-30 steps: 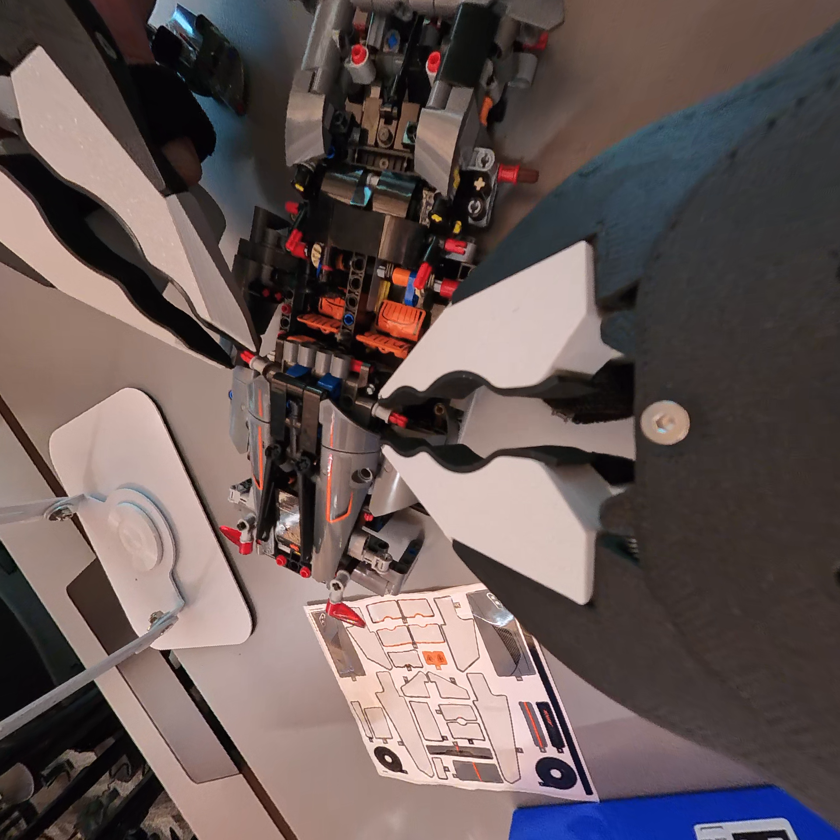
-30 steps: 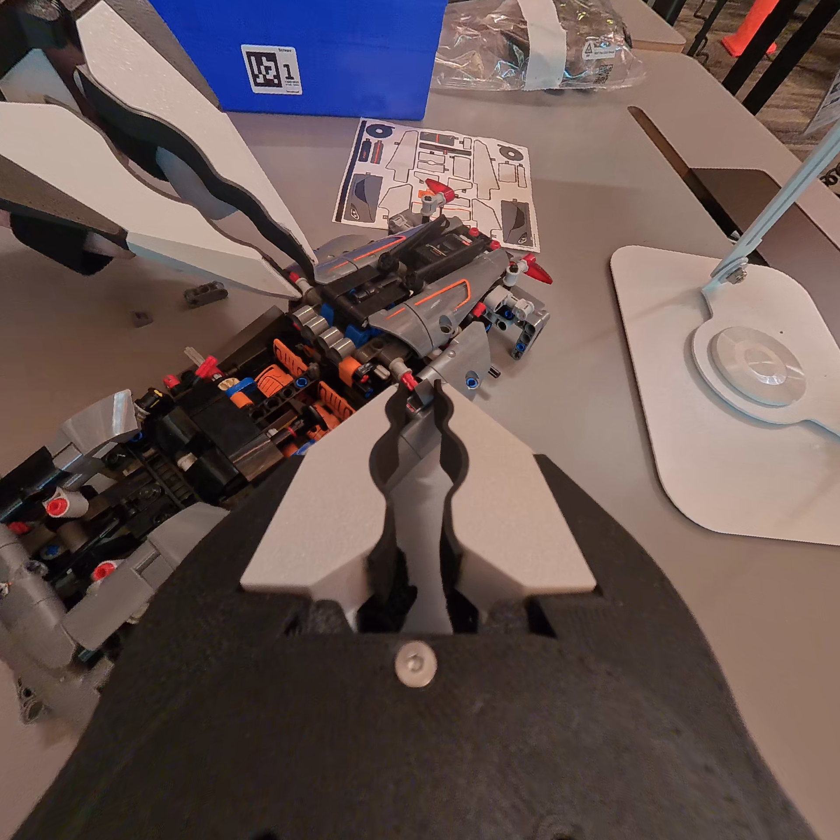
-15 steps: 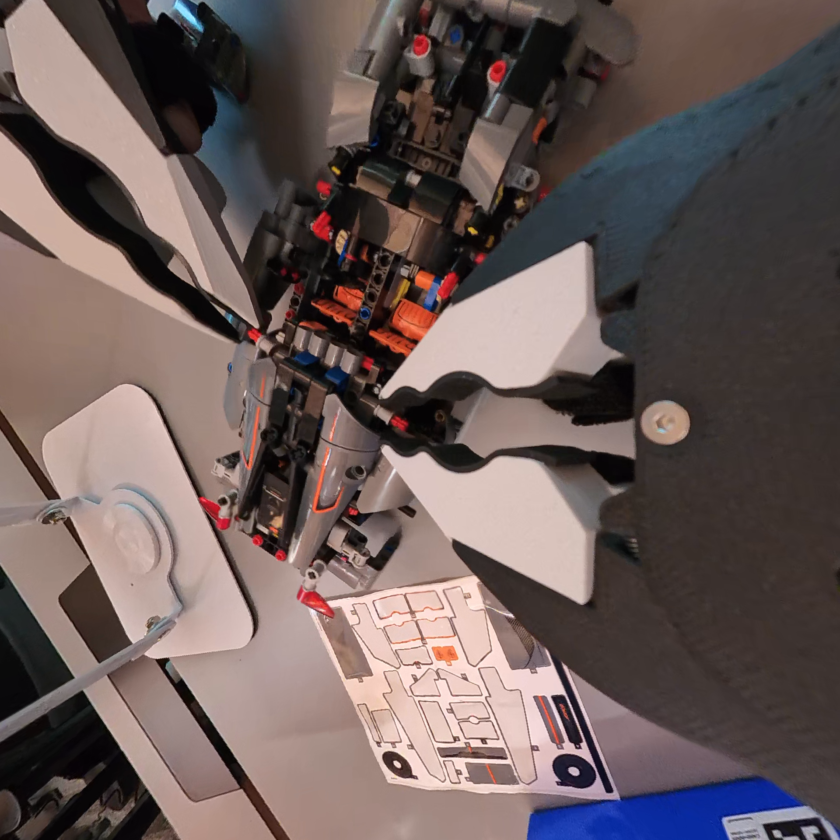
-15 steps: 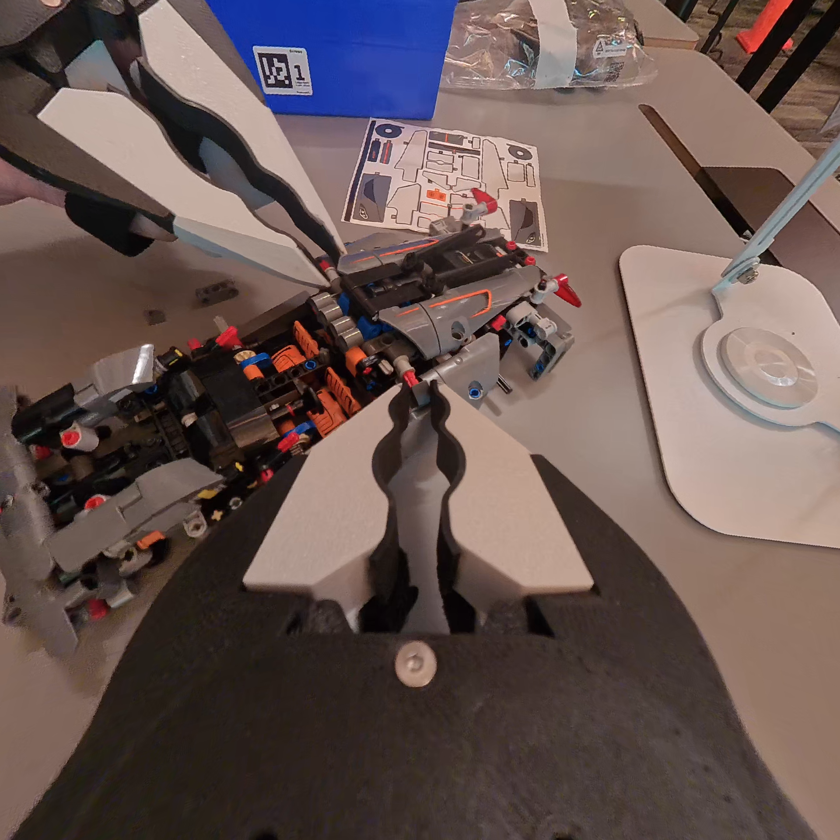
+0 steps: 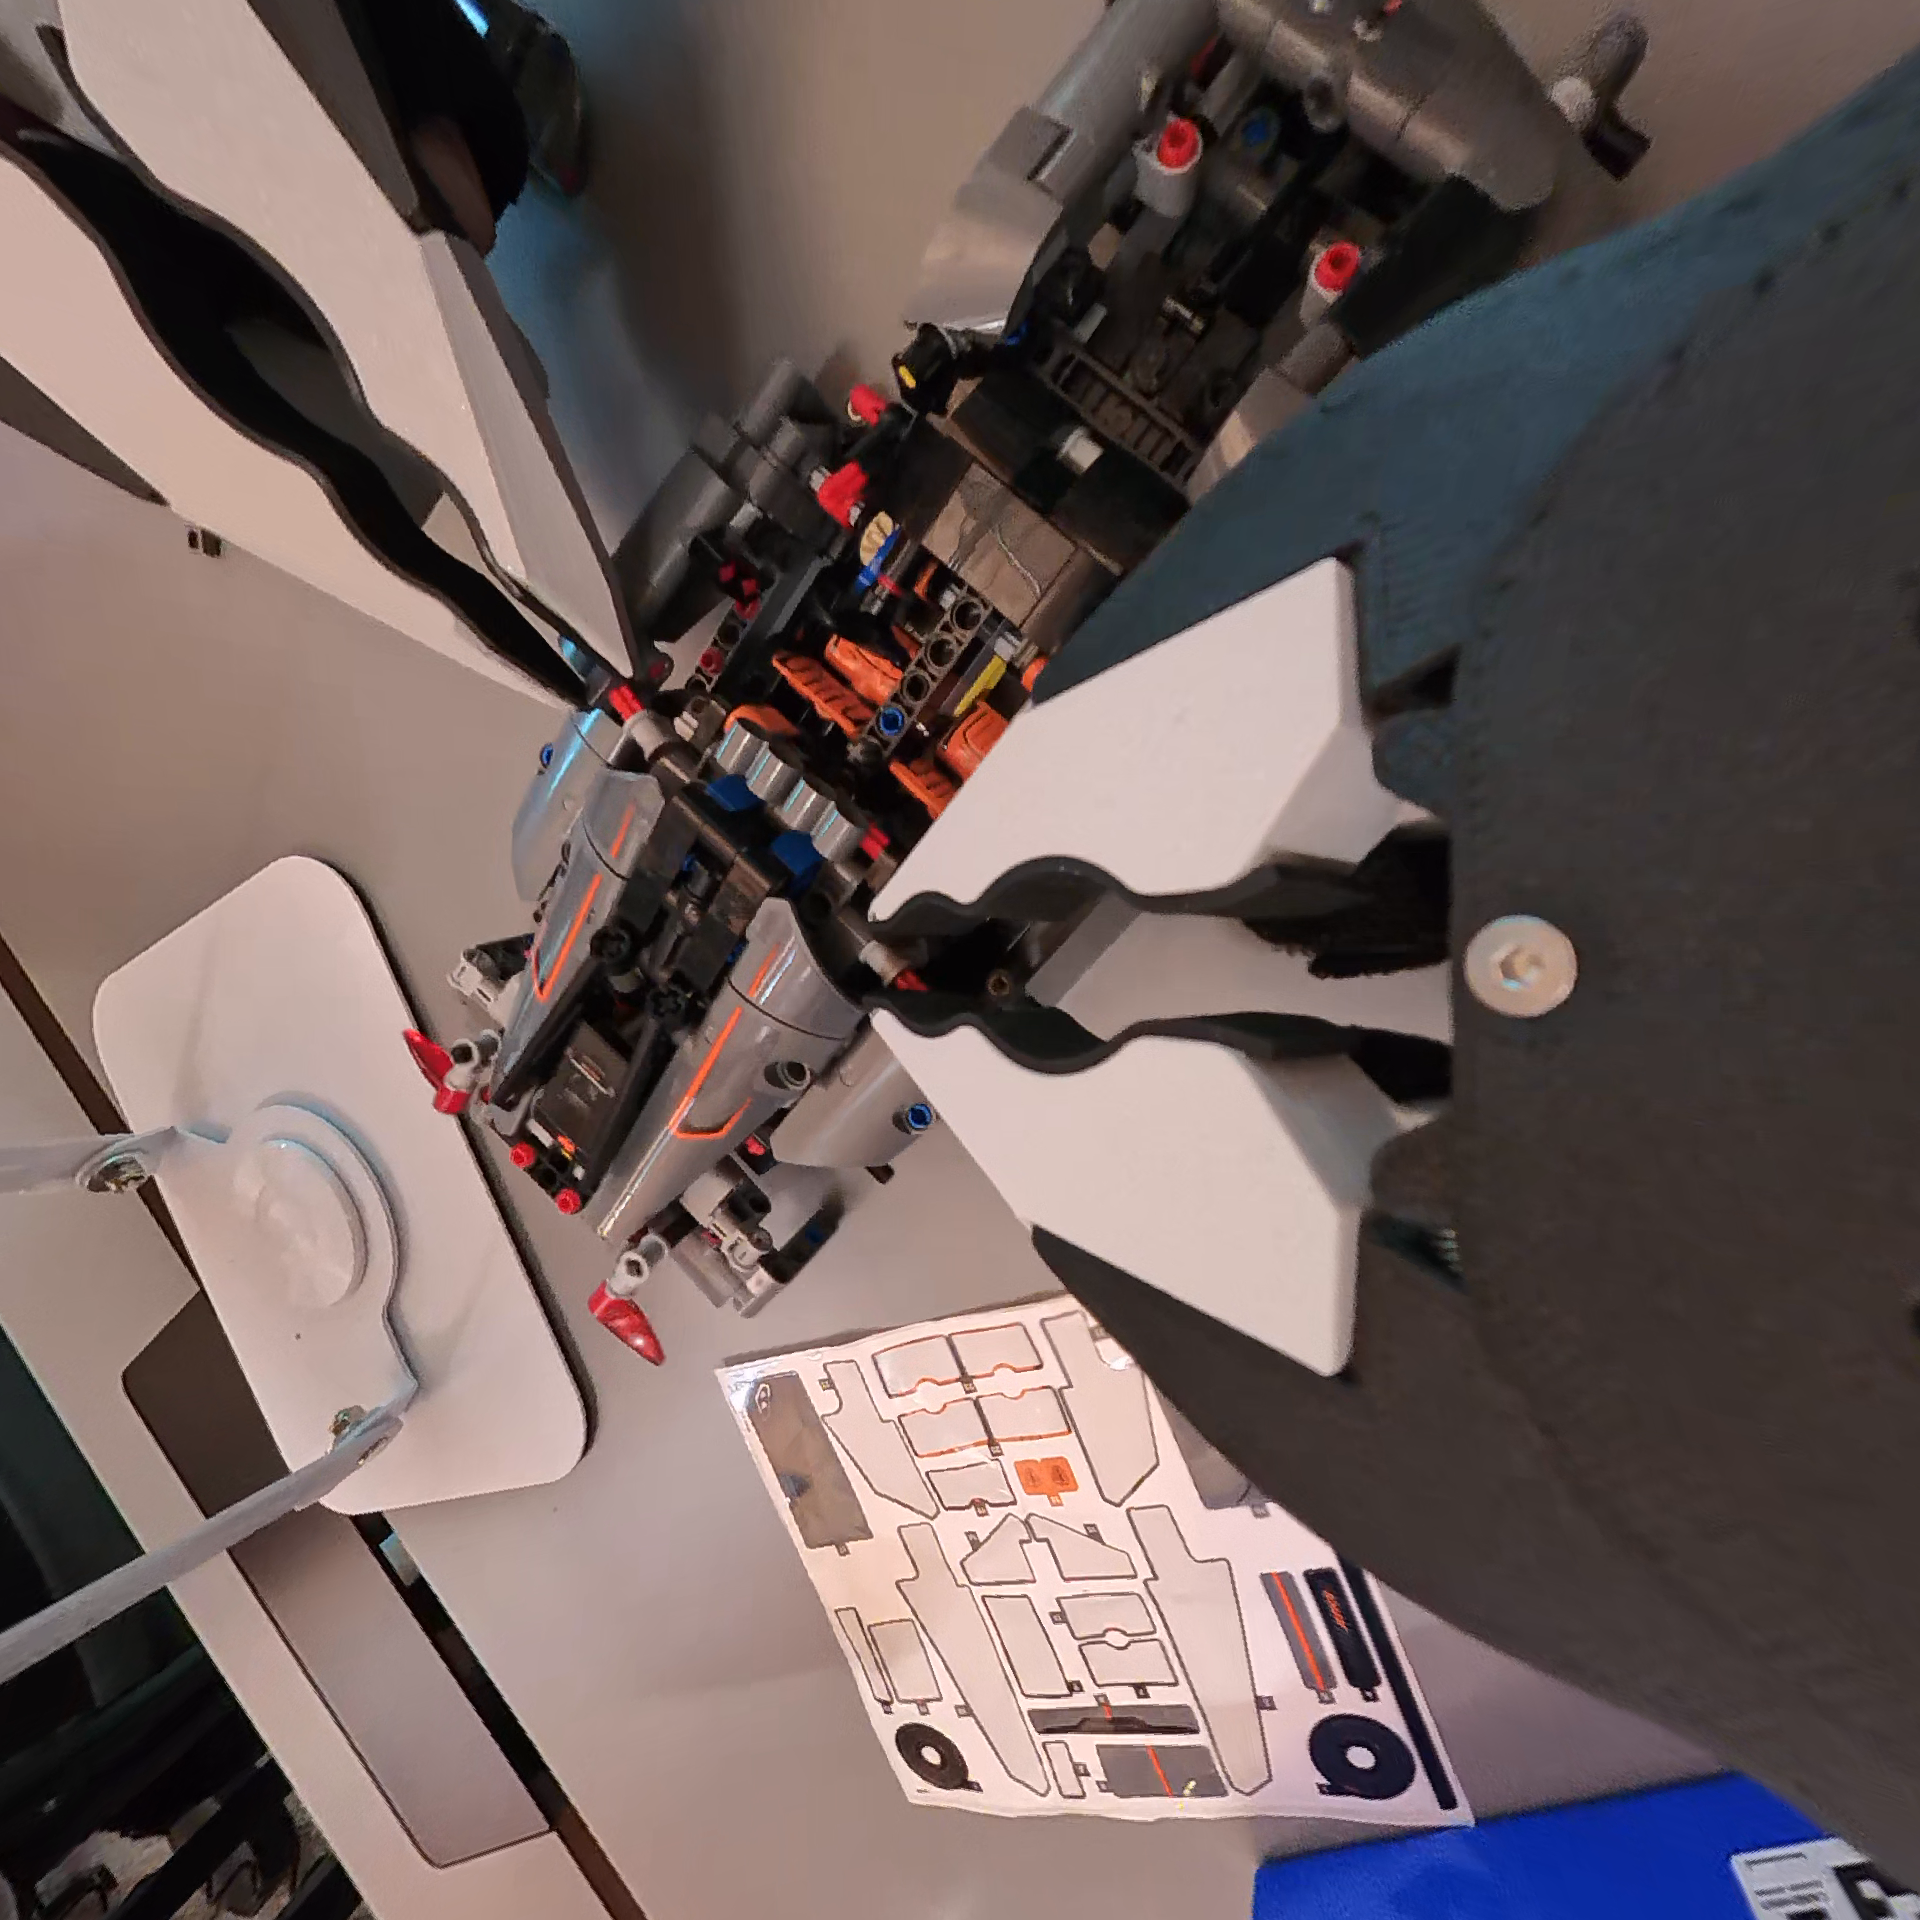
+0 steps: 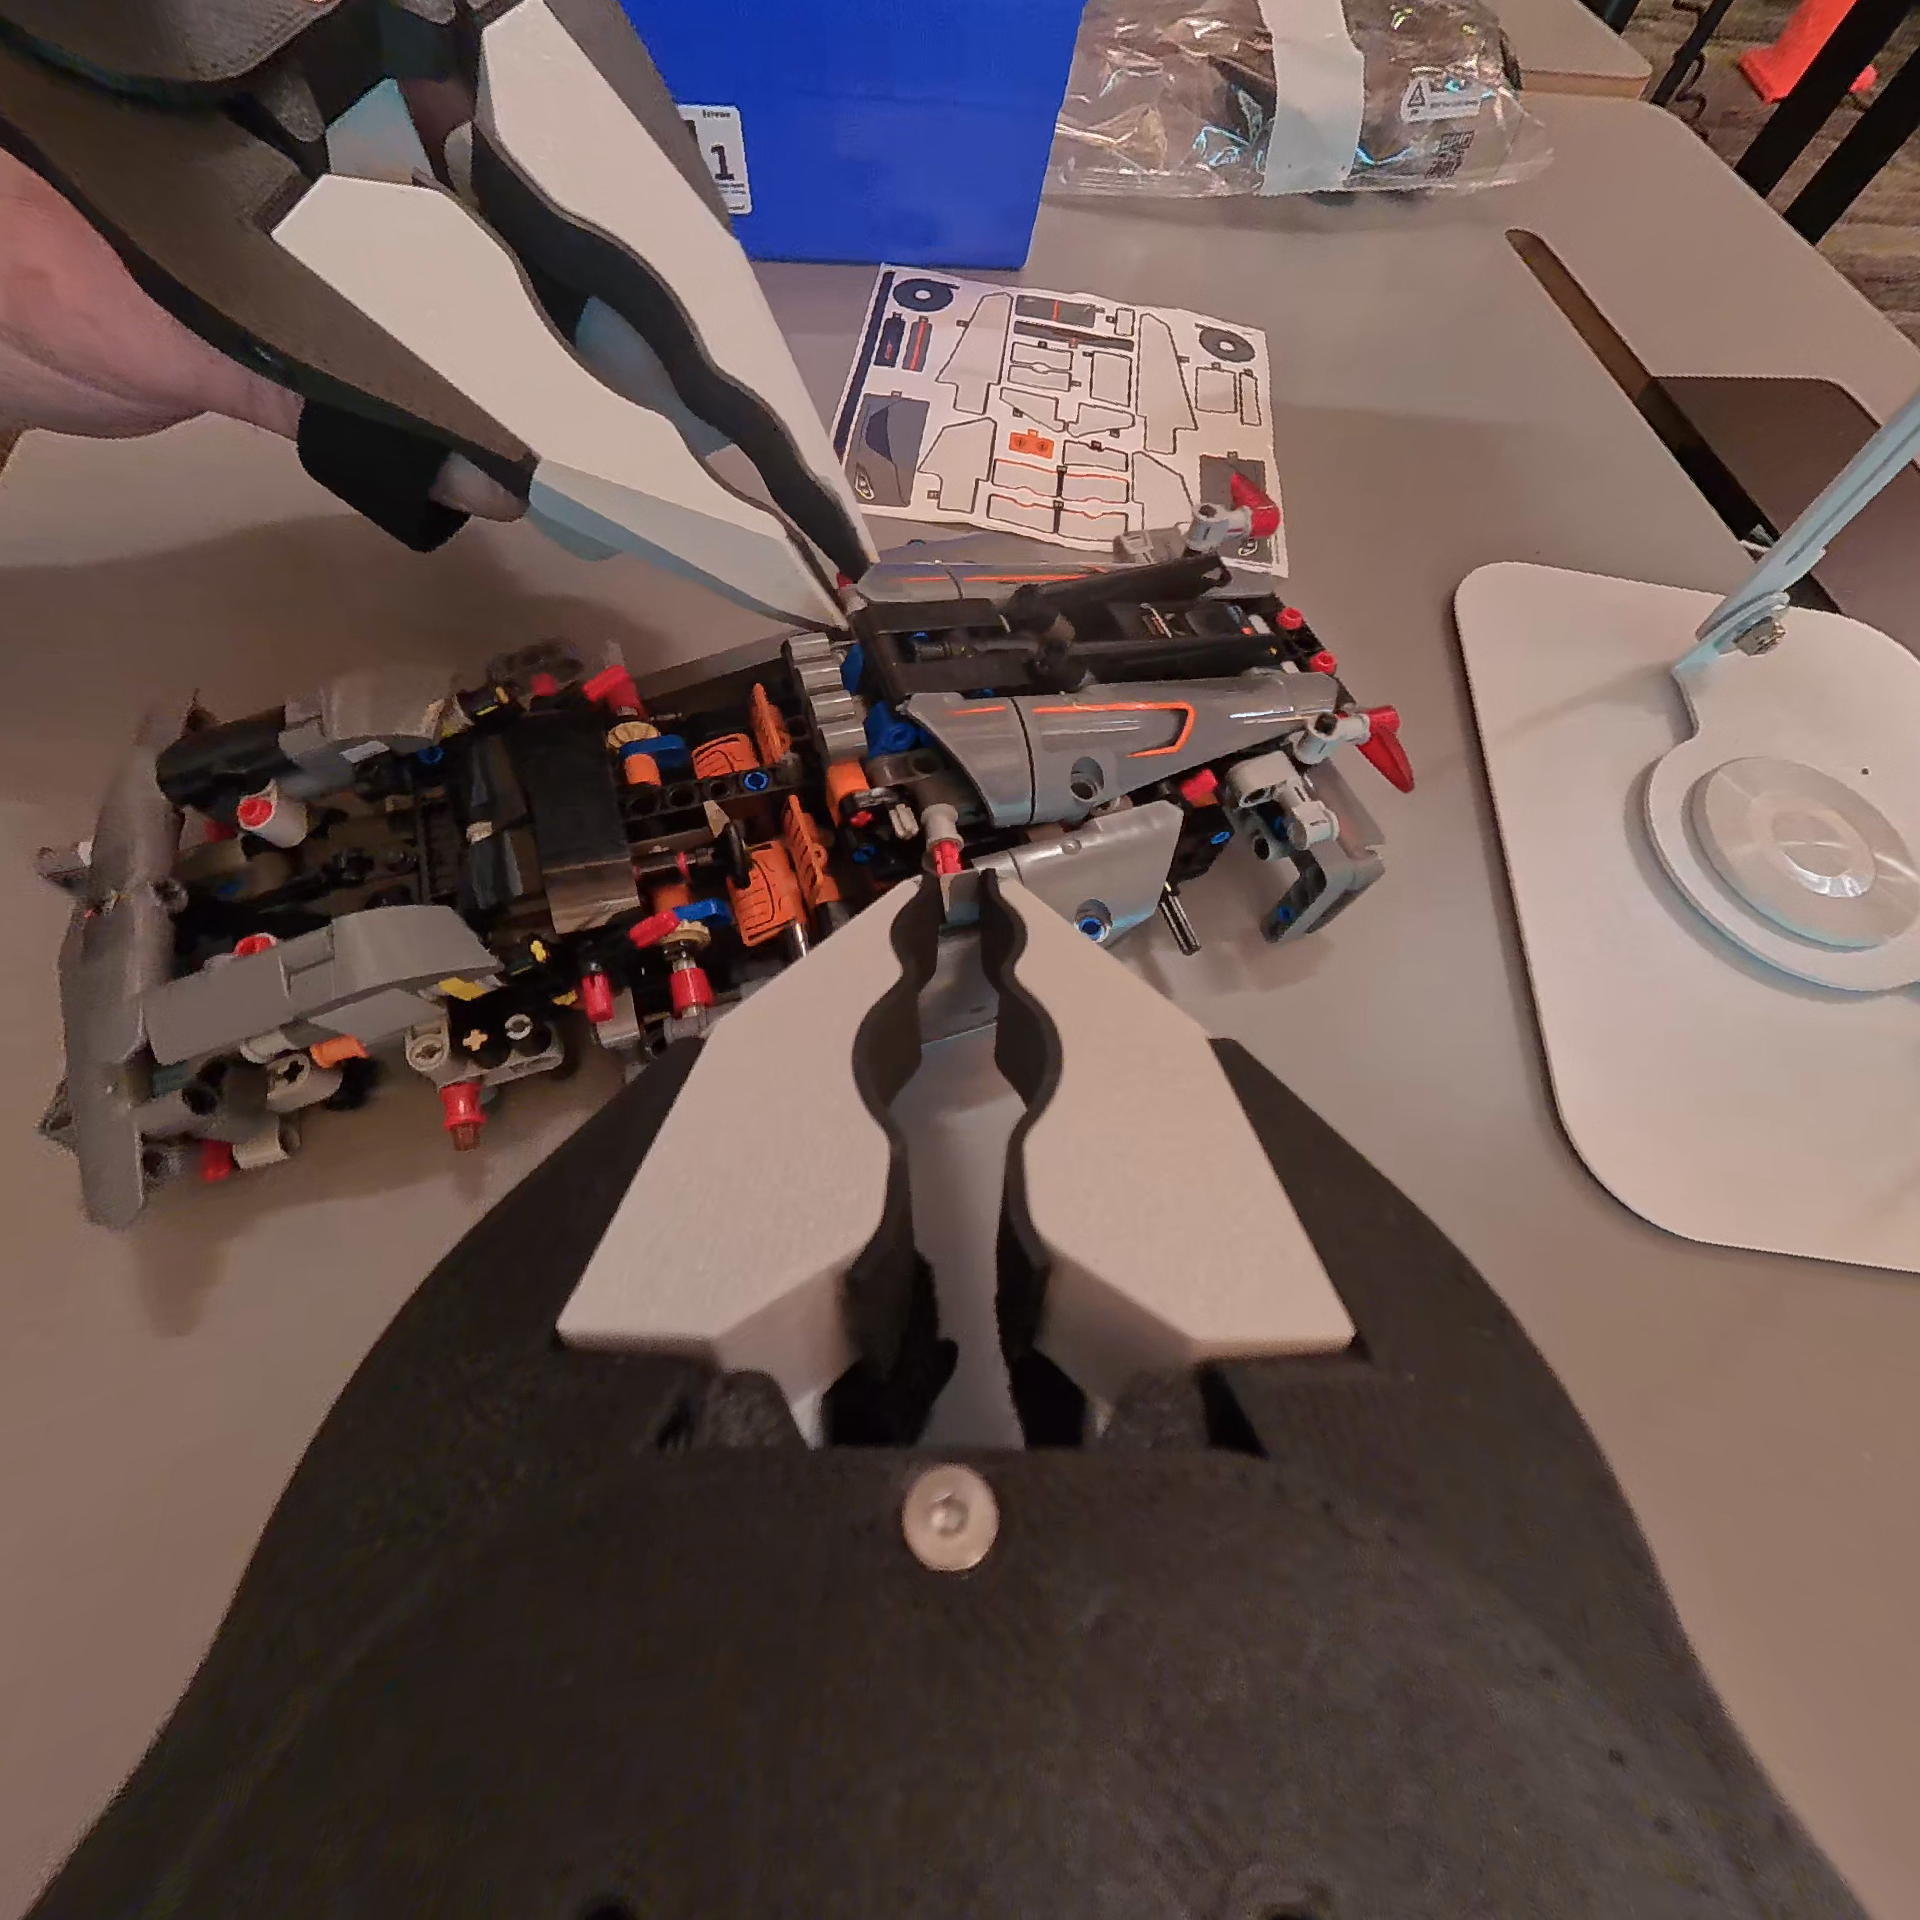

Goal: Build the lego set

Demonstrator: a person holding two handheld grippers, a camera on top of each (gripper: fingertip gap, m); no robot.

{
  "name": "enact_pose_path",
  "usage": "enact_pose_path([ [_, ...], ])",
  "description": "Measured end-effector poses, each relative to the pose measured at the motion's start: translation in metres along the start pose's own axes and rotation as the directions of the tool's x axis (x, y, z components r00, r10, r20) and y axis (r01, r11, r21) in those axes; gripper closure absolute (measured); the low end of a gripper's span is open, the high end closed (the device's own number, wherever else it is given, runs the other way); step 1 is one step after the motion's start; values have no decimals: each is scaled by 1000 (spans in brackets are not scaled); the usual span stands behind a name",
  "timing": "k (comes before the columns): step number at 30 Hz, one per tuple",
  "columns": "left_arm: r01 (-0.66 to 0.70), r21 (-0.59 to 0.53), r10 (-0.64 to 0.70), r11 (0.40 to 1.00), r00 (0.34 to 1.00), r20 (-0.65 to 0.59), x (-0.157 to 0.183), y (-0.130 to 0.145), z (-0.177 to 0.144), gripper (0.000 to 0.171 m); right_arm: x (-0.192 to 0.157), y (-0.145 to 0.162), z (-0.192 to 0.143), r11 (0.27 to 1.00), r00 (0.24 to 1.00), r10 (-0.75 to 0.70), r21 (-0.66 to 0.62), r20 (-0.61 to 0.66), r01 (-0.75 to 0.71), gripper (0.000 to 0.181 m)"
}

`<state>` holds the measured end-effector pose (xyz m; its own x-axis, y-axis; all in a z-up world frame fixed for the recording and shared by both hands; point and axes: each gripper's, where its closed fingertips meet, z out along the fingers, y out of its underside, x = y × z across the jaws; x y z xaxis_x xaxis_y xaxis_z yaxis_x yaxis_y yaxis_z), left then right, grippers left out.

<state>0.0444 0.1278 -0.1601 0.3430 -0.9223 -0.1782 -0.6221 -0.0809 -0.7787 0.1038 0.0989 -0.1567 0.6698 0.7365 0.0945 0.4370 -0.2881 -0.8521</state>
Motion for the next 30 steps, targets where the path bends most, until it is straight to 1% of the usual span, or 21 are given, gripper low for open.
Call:
enact_pose_path([
  [18, -35, -6, 35, 999, 999, -42, -13, -7, 11, 164, -4, -1, 0, 1000, 1000, -13, -1, 15, 13, 176],
  [23, -38, -6, 38, 999, 999, -19, -14, -5, 10, 161, 1, 2, -4, 1000, 1000, 9, 4, 28, -9, 168],
  [30, -43, -13, 43, 999, 999, 0, -15, -4, 9, 160, -1, 2, -3, 1000, 1000, 0, -1, 30, 0, 173],
])
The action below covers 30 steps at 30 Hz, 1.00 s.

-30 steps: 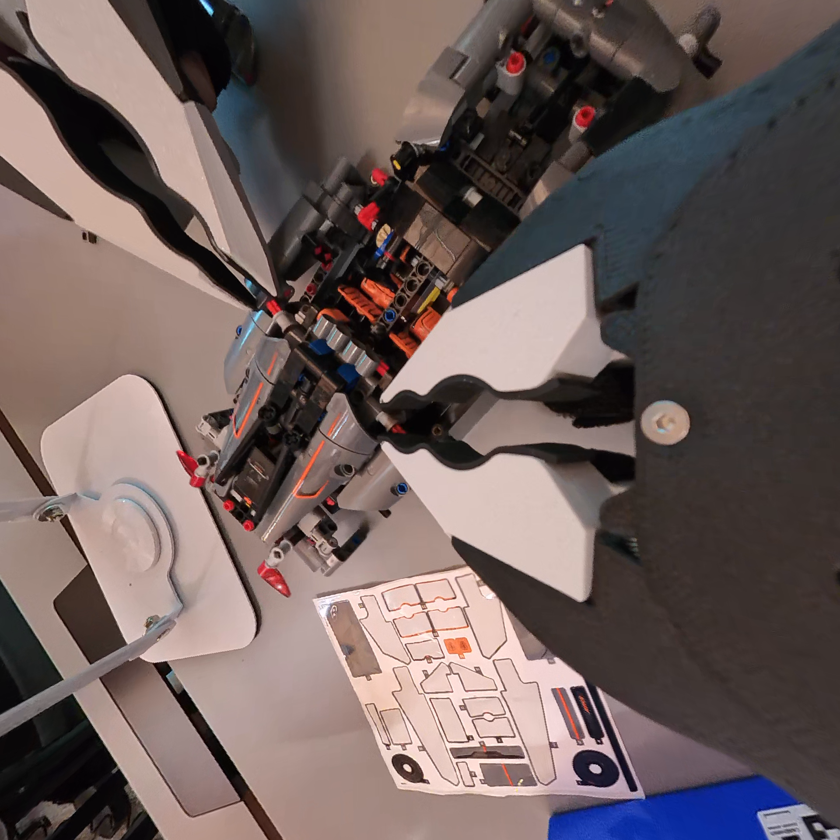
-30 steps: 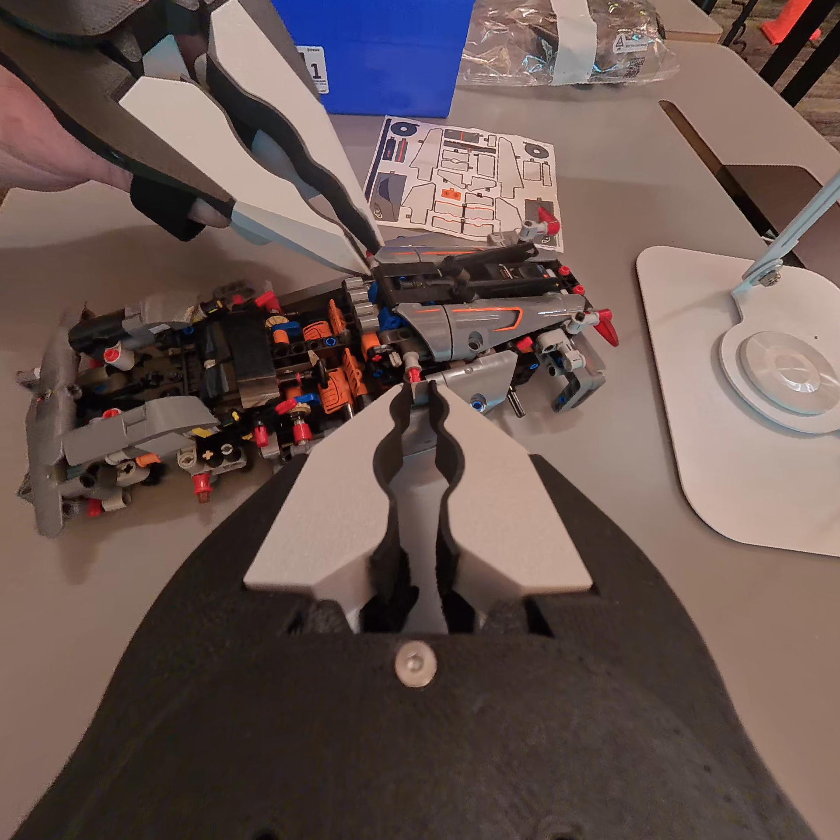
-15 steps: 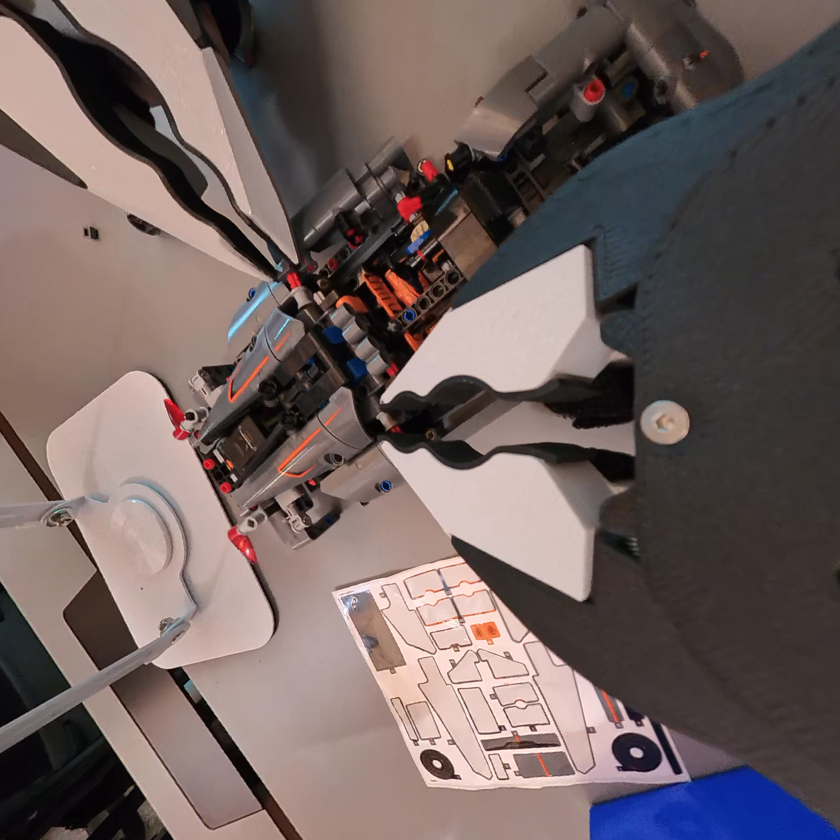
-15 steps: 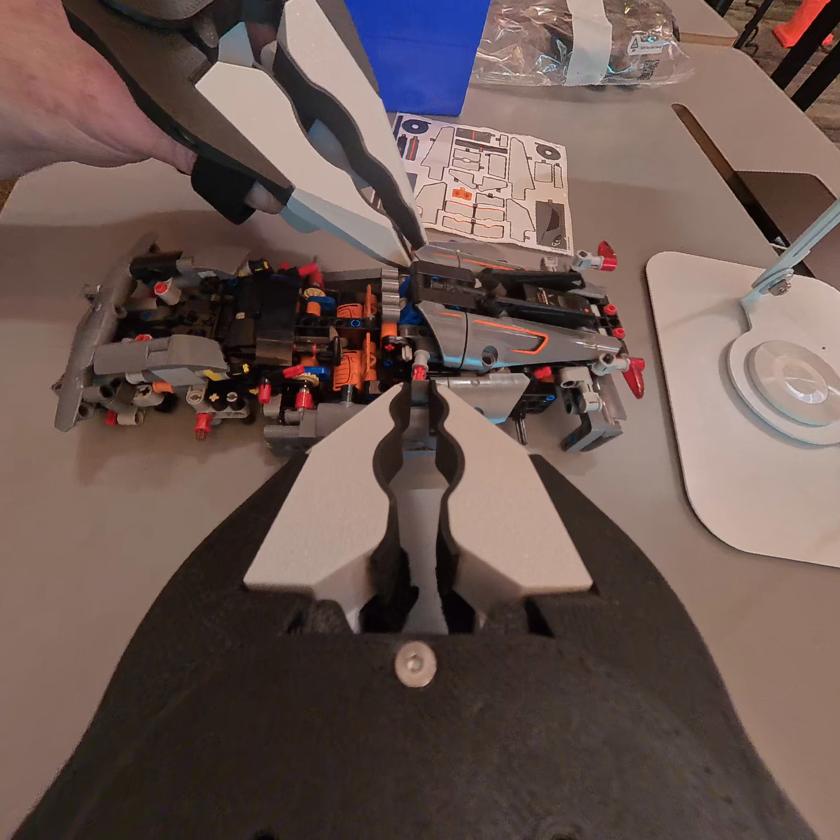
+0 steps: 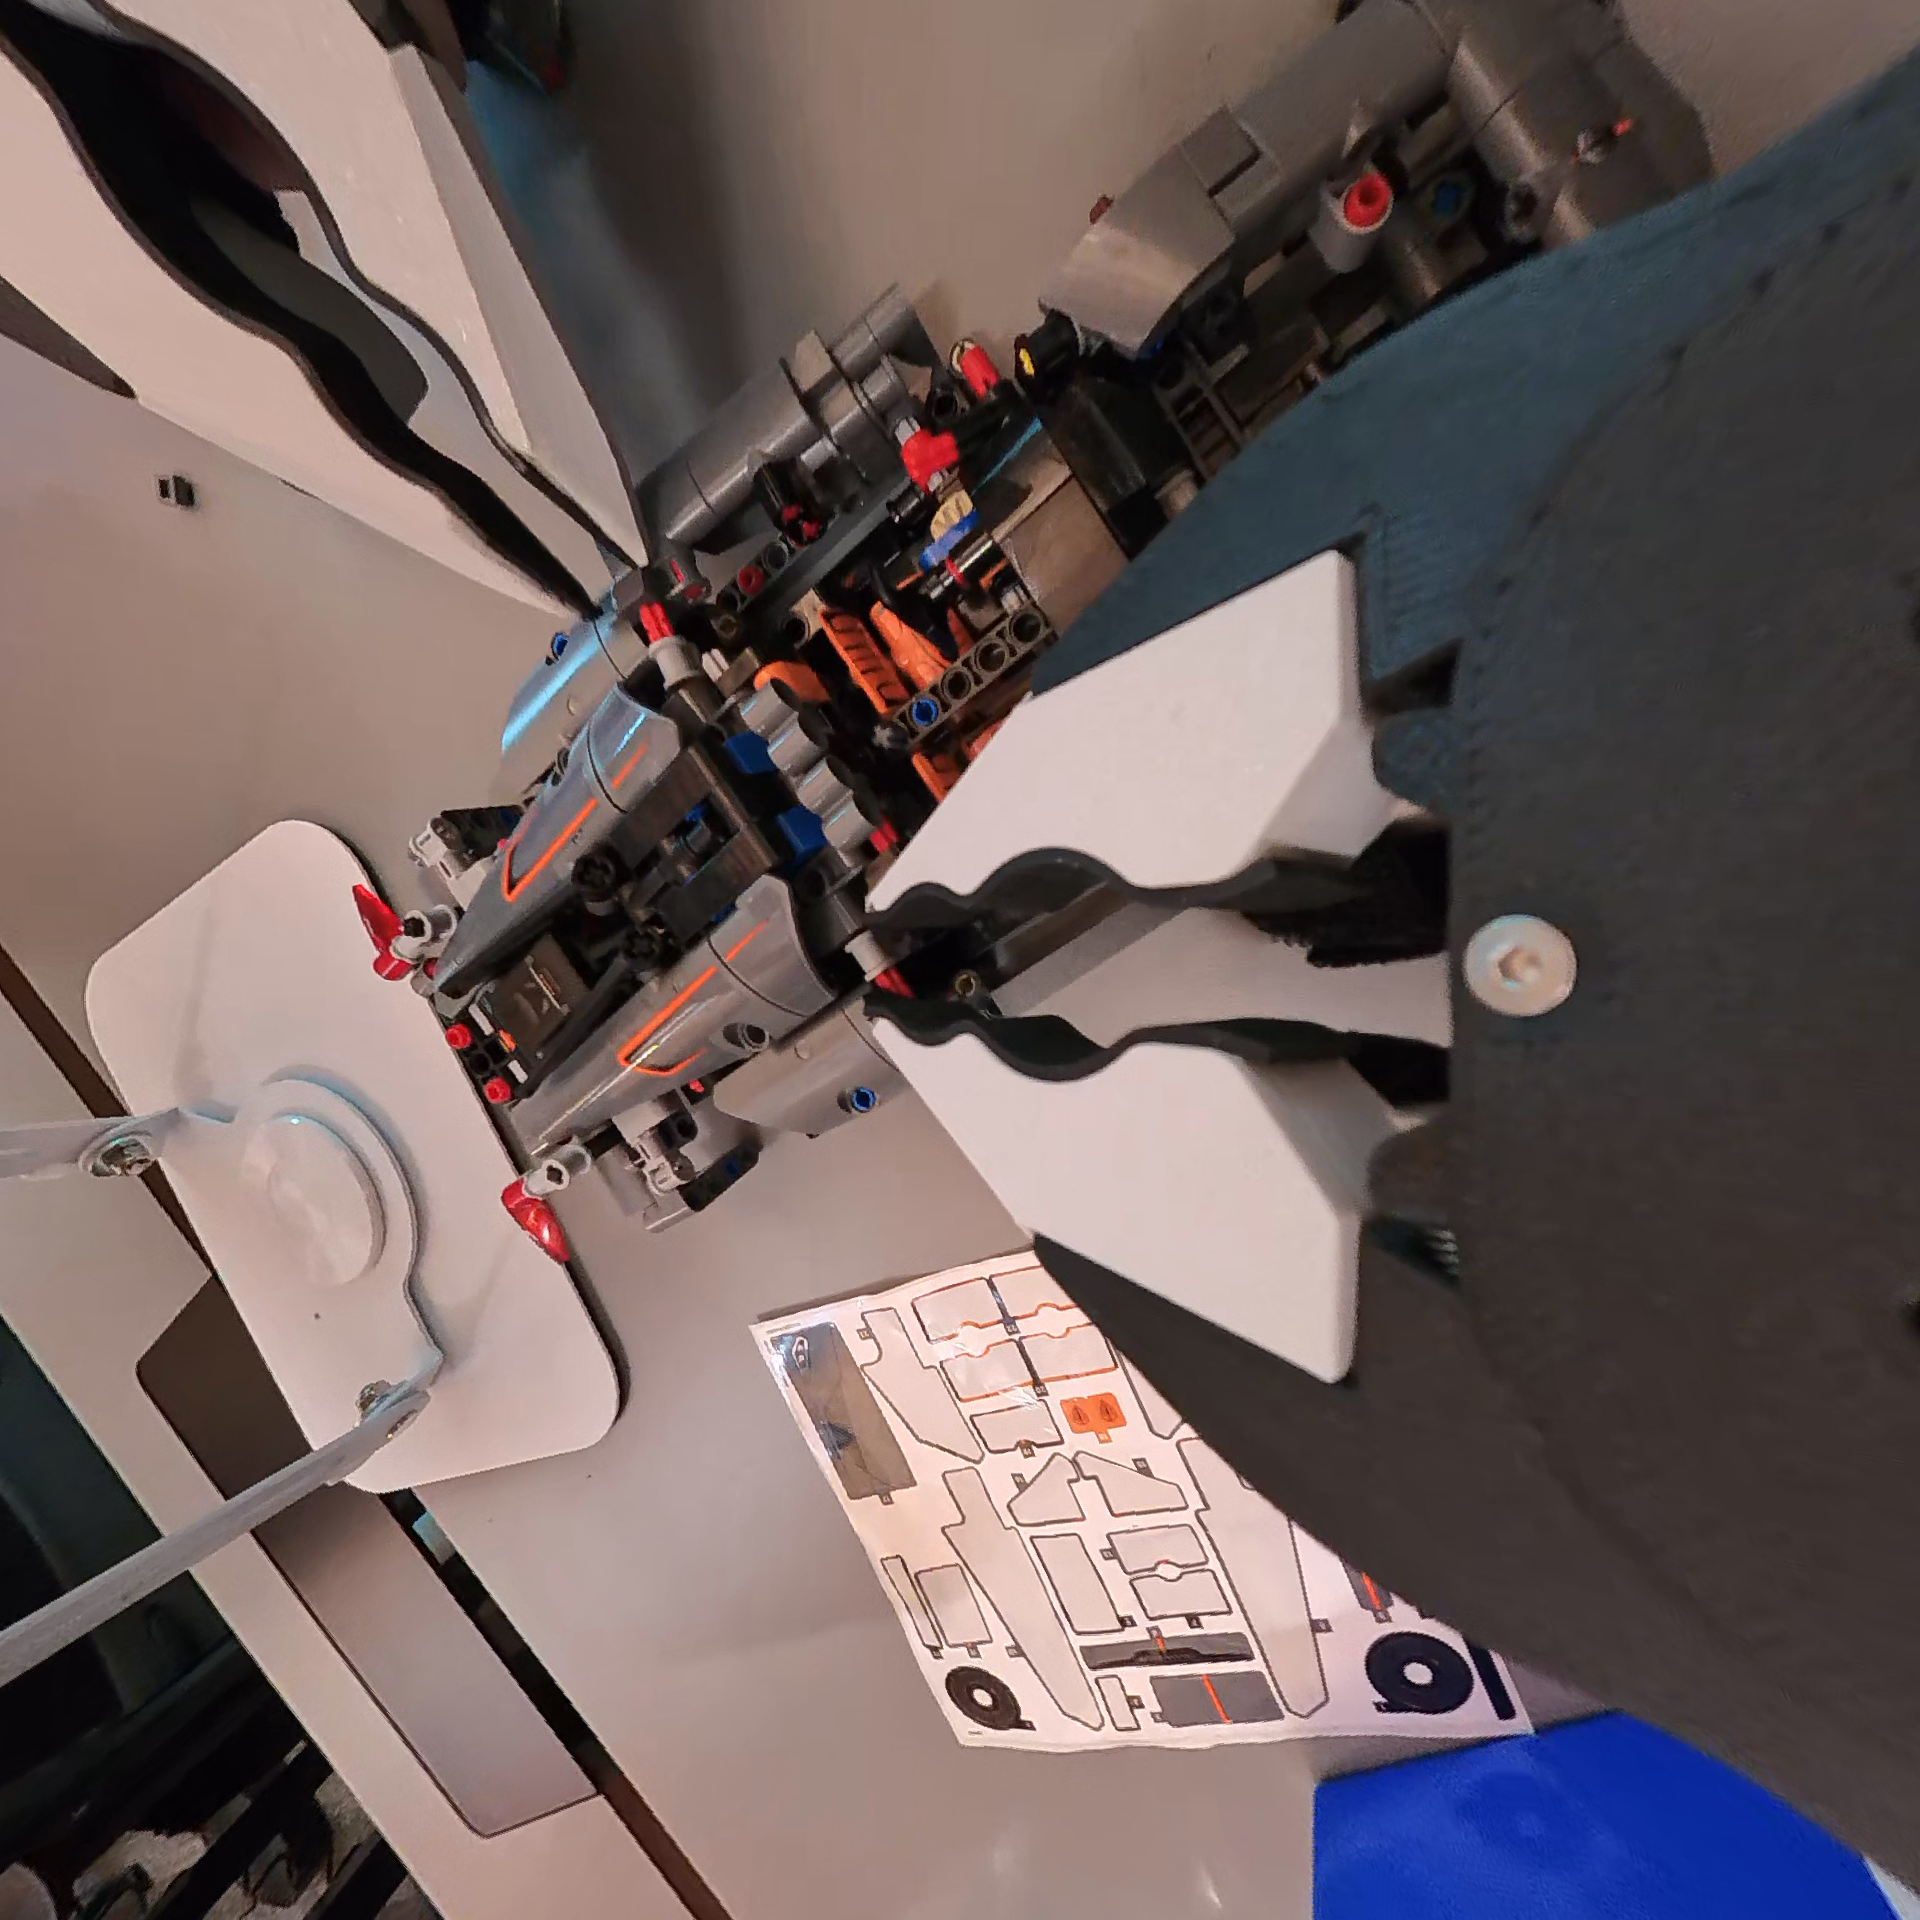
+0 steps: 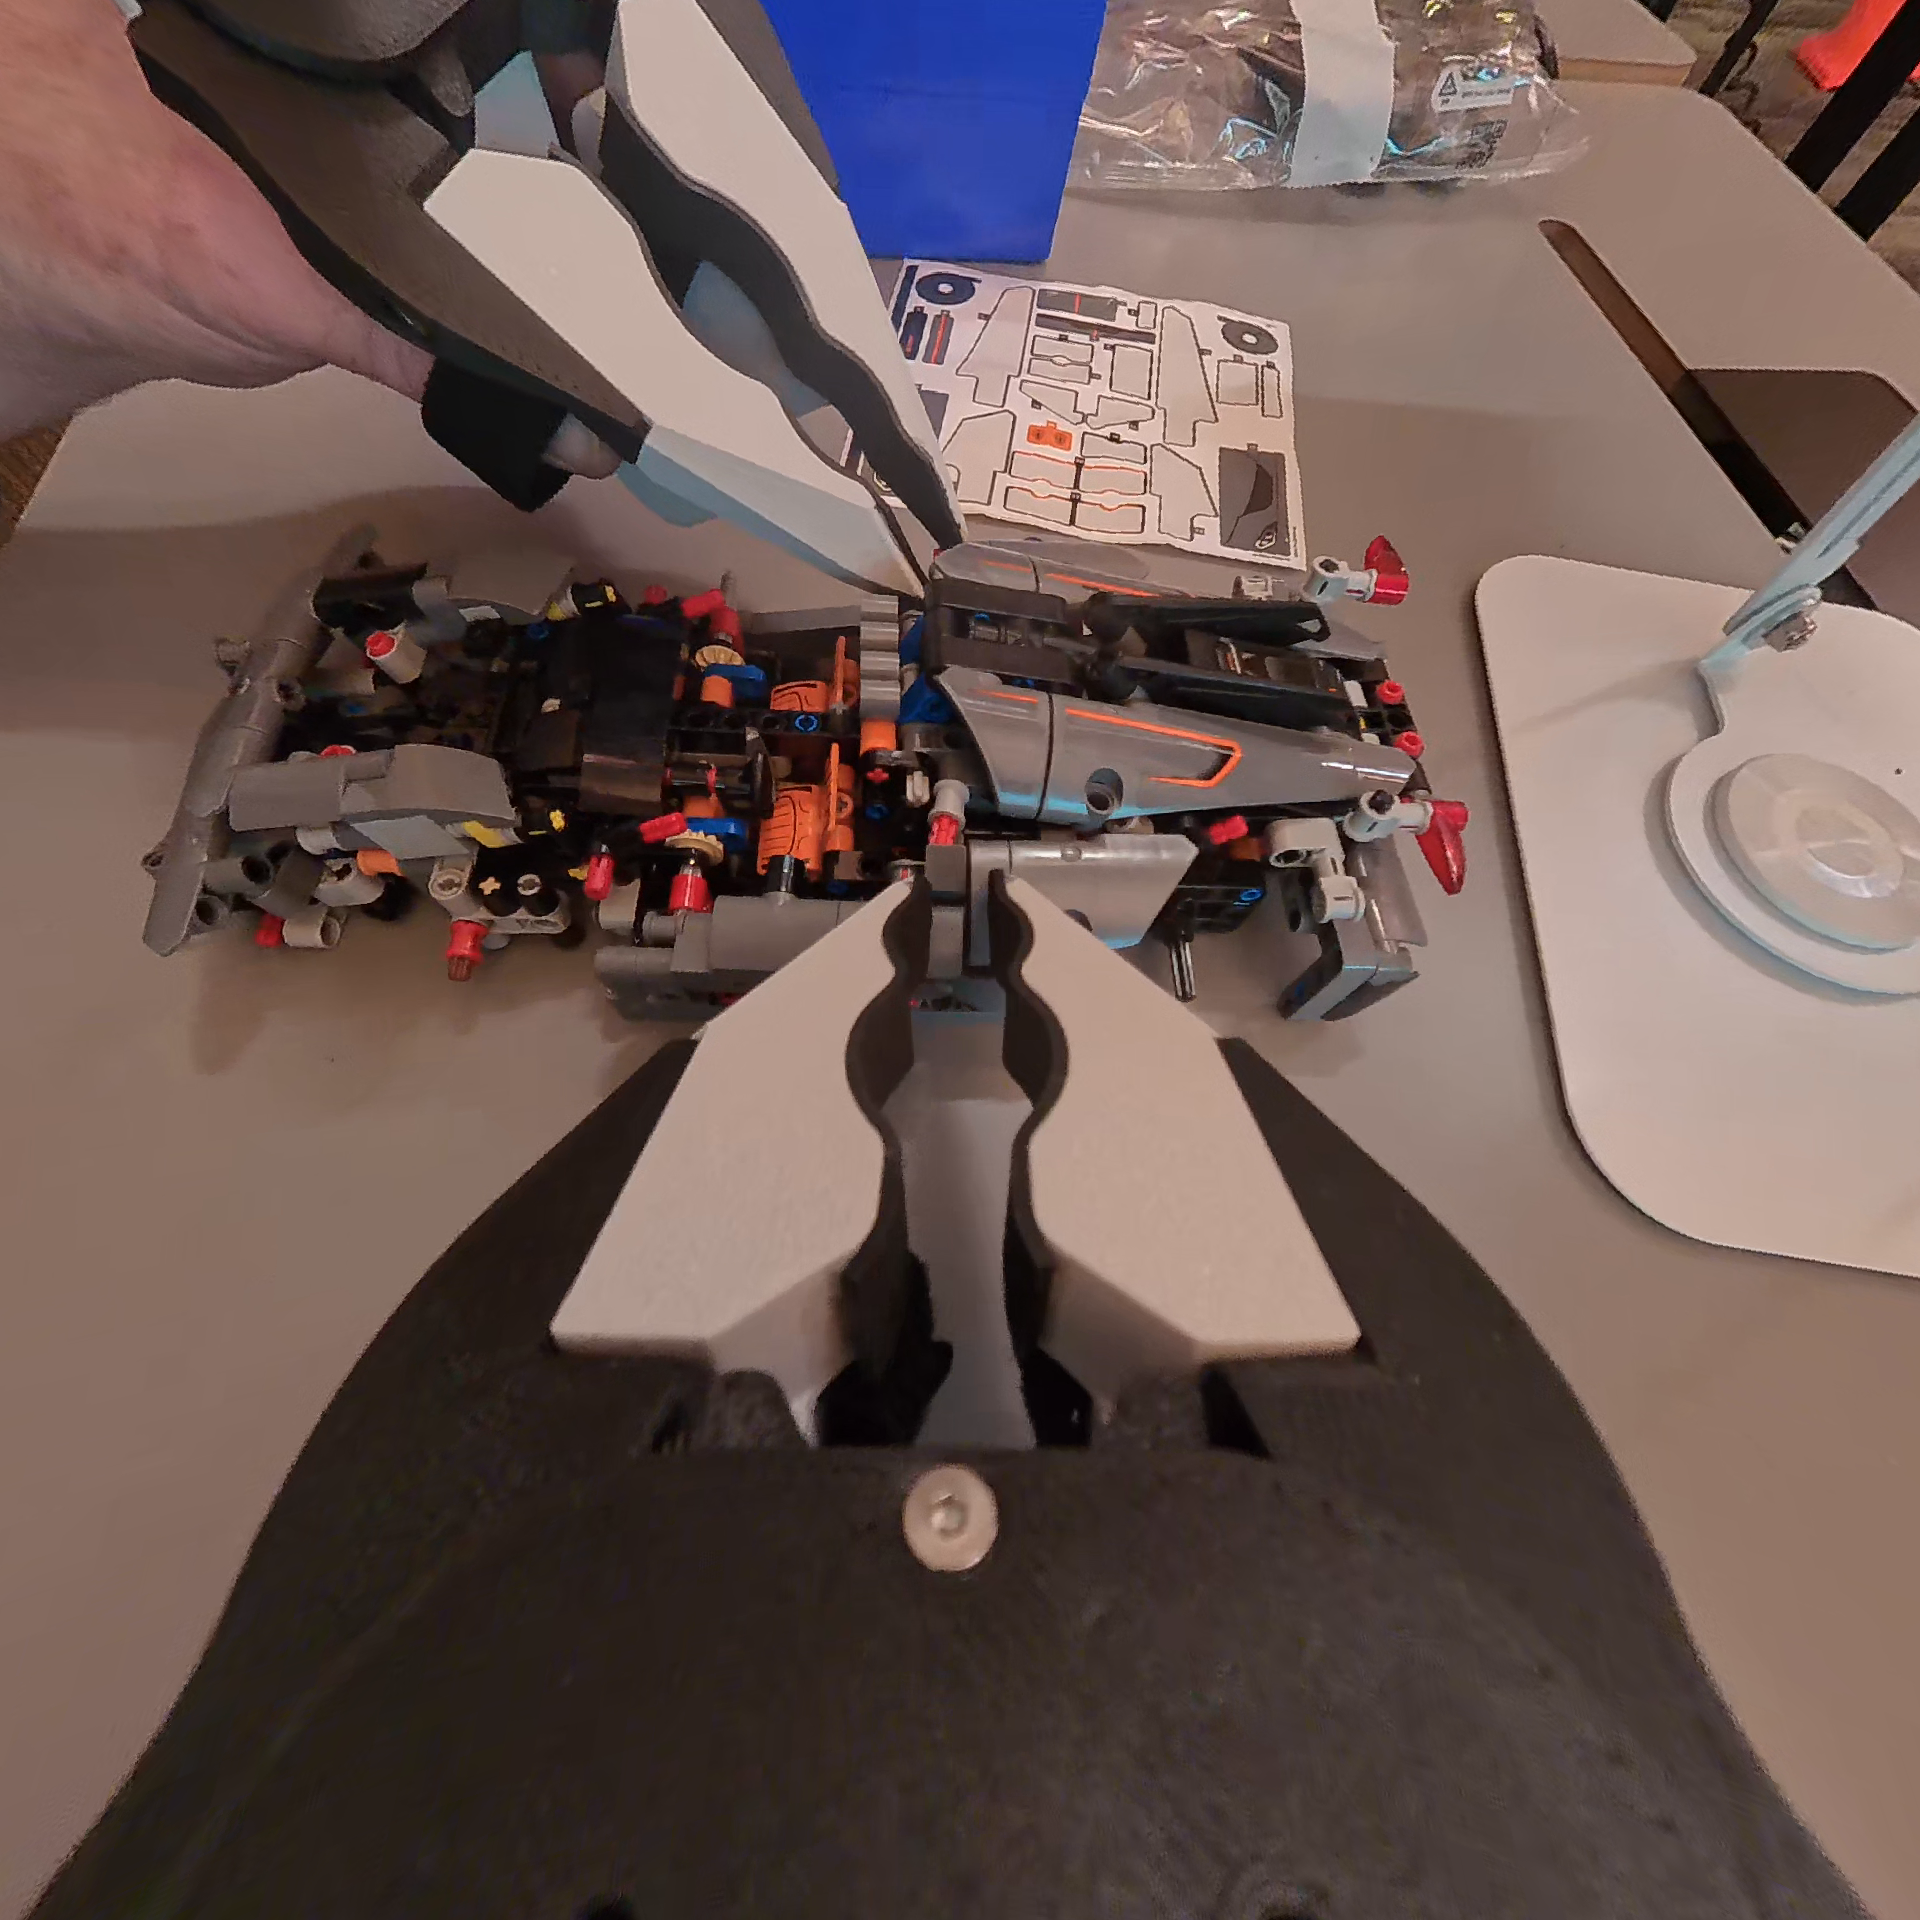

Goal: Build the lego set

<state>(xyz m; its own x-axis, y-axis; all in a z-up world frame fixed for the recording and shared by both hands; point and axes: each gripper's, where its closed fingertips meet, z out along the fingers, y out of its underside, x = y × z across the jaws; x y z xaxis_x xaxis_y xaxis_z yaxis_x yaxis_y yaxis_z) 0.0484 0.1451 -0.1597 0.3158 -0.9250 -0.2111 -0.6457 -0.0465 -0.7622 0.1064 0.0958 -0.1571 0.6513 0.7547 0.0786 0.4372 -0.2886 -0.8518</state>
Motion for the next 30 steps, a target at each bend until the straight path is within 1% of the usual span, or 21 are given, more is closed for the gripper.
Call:
enact_pose_path([
  [4, 7, 0, -7, 1000, 1000, 4, -1, 1, -1, 160, -3, -3, 2, 1000, 1000, -24, 5, -5, 24, 174],
  [7, 19, 6, -19, 1000, 1000, 1, -1, 1, -1, 160, -6, -5, 6, 1000, 1000, -25, 7, -4, 25, 169],
  [12, 16, 6, -16, 1000, 1000, 3, -1, 1, -1, 160, -3, -4, 7, 1000, 999, -14, 0, -29, 14, 176],
  [20, 14, 6, -14, 1000, 1000, 18, -3, 2, -2, 159, -4, -6, 6, 1000, 1000, -9, 13, -21, 9, 176],
  [22, 1, 8, -2, 1000, 999, 51, -7, 2, -7, 159, -4, -6, 6, 1000, 1000, -10, 12, -21, 10, 176],
  [25, -20, 56, 15, 998, 996, 86, -9, -8, -18, 157, -4, -7, 5, 1000, 1000, -11, 17, -18, 12, 176],
  [28, -56, 63, 51, 996, 996, 74, -2, -16, -22, 152, -4, -6, 5, 1000, 1000, -7, 17, -14, 7, 176],
  [30, -112, 51, 109, 992, 992, 60, 7, -19, -20, 150, -4, -6, 4, 1000, 1000, -1, 25, -1, 1, 176],
])
